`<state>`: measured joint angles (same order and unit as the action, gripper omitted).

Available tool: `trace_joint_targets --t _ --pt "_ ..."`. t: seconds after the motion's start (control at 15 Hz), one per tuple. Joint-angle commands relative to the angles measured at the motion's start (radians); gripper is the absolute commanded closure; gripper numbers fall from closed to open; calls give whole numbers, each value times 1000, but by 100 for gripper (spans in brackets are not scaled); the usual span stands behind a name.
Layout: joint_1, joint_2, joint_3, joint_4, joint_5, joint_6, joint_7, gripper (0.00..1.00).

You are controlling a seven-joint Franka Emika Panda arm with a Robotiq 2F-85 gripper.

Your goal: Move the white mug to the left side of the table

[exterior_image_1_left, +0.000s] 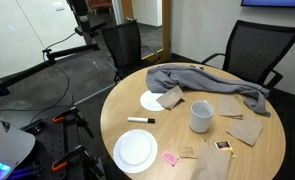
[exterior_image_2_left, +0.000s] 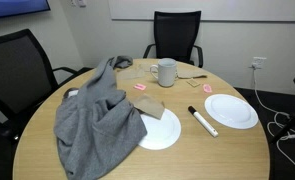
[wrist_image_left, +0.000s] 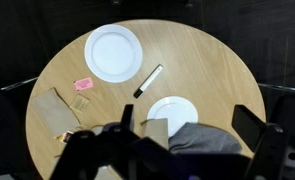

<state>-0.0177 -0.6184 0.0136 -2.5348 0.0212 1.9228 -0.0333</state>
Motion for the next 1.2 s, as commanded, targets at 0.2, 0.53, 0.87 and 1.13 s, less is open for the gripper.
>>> trace_joint_targets --t 0.2,0.53,0.87,1.13 --pt "9 0 -7 2 -5 -2 5 0" --pt "9 0 -7 2 -5 -2 5 0" --pt "9 0 -7 2 -5 -2 5 0" --pt "0 21 -1 12 -12 46 25 0"
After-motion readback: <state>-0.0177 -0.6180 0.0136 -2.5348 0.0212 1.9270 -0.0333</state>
